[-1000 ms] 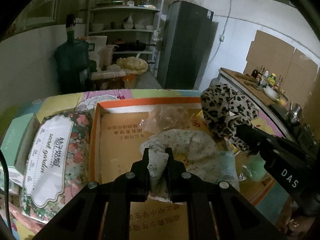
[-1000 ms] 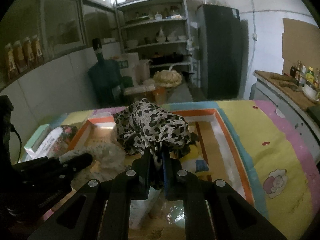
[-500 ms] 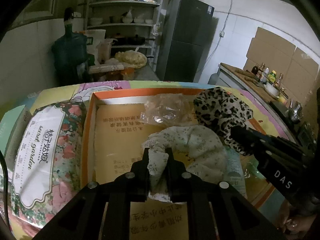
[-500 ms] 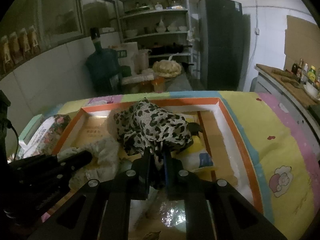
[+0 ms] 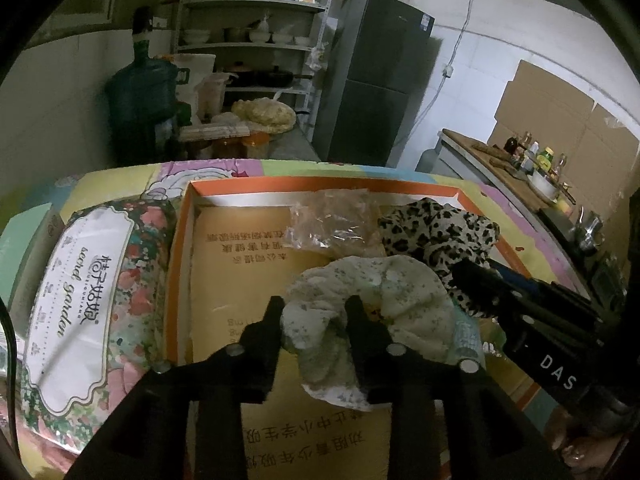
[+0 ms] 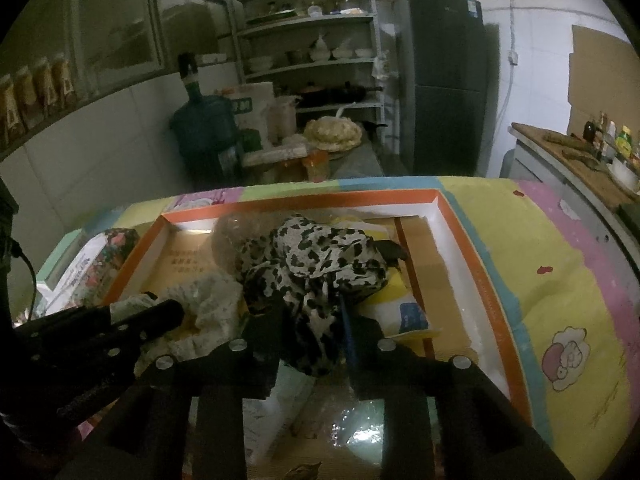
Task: Organize soft objects
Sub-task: 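Lower both cloths into the tray and open both tools, then lift both tools from the tray and move them over the plush toys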
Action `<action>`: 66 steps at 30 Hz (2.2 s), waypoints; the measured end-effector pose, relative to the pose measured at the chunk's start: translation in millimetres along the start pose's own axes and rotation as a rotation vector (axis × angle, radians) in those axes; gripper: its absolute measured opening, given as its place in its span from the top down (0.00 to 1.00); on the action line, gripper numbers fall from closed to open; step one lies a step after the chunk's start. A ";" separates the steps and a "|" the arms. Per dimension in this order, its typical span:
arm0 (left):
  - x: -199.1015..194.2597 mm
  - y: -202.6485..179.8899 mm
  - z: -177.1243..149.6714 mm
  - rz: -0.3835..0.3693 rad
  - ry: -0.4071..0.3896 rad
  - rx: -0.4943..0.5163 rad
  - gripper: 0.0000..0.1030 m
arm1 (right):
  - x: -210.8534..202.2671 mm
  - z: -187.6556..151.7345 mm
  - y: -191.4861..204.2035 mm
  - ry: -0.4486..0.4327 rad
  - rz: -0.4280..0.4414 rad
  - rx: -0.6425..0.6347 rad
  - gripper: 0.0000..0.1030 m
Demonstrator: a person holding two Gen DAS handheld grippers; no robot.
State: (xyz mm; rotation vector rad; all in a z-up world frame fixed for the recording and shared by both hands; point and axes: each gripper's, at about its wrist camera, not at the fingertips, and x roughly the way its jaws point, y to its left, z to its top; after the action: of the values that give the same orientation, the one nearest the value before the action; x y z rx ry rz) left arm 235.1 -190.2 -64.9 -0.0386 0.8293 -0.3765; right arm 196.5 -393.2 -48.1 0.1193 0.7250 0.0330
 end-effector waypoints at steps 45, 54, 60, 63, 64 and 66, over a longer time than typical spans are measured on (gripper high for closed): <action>-101.5 7.9 -5.5 0.045 -0.204 0.019 0.30 | -82.4 -3.3 13.8 -0.157 -0.026 0.055 0.34; -128.6 23.6 -15.9 0.064 -0.242 0.010 0.18 | -101.5 -8.6 37.7 -0.175 -0.023 0.032 0.32; -149.8 34.9 -24.7 0.093 -0.276 0.010 0.18 | -113.9 -13.0 57.8 -0.189 -0.010 0.012 0.32; -159.3 42.6 -28.9 0.104 -0.287 0.006 0.18 | -118.7 -16.2 70.2 -0.193 -0.002 0.000 0.32; -161.8 45.3 -30.2 0.107 -0.290 0.004 0.18 | -120.0 -17.2 74.3 -0.195 0.001 -0.004 0.32; -167.8 51.3 -33.8 0.118 -0.294 0.001 0.18 | -122.8 -18.8 81.5 -0.199 0.006 -0.009 0.32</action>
State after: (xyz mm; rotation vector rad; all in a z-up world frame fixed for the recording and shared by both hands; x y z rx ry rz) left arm 123.7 -81.2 22.5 -0.0430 0.5376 -0.2523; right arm 93.1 -319.2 28.8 0.1141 0.5259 0.0302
